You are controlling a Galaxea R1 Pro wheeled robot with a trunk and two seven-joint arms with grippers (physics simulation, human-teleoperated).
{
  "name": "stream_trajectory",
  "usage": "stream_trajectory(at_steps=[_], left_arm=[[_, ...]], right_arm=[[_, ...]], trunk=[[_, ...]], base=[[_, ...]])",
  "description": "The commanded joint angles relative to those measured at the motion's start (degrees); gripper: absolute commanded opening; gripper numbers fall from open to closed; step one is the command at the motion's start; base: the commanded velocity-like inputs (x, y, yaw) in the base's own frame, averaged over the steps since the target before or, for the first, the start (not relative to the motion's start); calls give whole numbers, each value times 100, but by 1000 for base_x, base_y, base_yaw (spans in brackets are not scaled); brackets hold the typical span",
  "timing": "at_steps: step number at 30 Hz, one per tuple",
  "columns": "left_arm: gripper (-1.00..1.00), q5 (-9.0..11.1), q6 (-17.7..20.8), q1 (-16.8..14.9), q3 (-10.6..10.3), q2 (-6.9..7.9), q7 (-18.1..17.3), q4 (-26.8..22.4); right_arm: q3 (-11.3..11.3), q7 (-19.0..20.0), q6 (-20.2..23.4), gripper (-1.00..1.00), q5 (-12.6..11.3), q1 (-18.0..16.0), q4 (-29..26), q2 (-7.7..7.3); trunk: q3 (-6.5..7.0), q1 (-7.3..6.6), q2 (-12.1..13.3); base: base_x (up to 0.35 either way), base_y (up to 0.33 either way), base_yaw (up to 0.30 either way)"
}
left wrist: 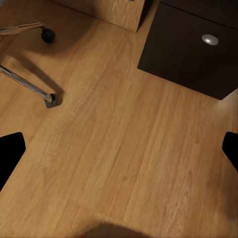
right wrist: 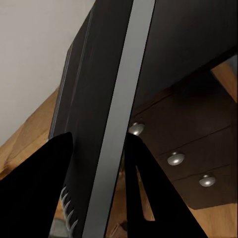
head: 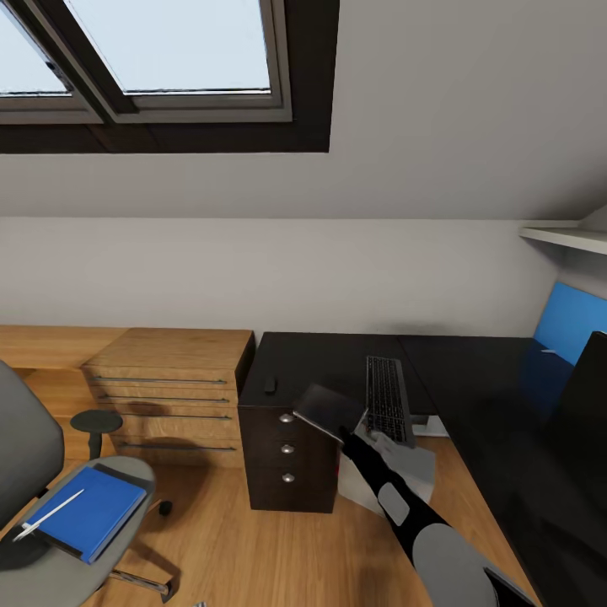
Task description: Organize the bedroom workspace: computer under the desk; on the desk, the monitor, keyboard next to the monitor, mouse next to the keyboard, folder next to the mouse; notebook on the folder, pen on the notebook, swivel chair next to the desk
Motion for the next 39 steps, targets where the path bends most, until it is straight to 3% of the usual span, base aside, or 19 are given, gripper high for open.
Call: stream_trajectory(at_steps=[1, 8, 13, 17, 39], left_arm=[[100, 48, -18, -4, -14, -1, 5, 2], [100, 45, -18, -4, -14, -1, 5, 3], [100, 45, -18, -4, -14, -1, 5, 3], [100, 45, -19, -4, -14, -1, 5, 3], [100, 45, -35, -4, -14, -1, 5, 3]], right_arm=[[3, -60, -58, -100, -60, -4, 32, 1], [11, -472, -899, -100, -65, -9, 445, 1], [13, -536, -1738, -100, -71, -10, 791, 1], [16, -554, -2119, -100, -73, -10, 1002, 1], [14, -575, -2282, -100, -74, -10, 1256, 1]], trunk=[[-8, 1, -6], [-8, 1, -6], [-8, 1, -6], [-8, 1, -6], [-8, 1, -6]], base=[[0, 0, 0], [0, 0, 0], [0, 0, 0], [2, 0, 0], [169, 56, 0]])
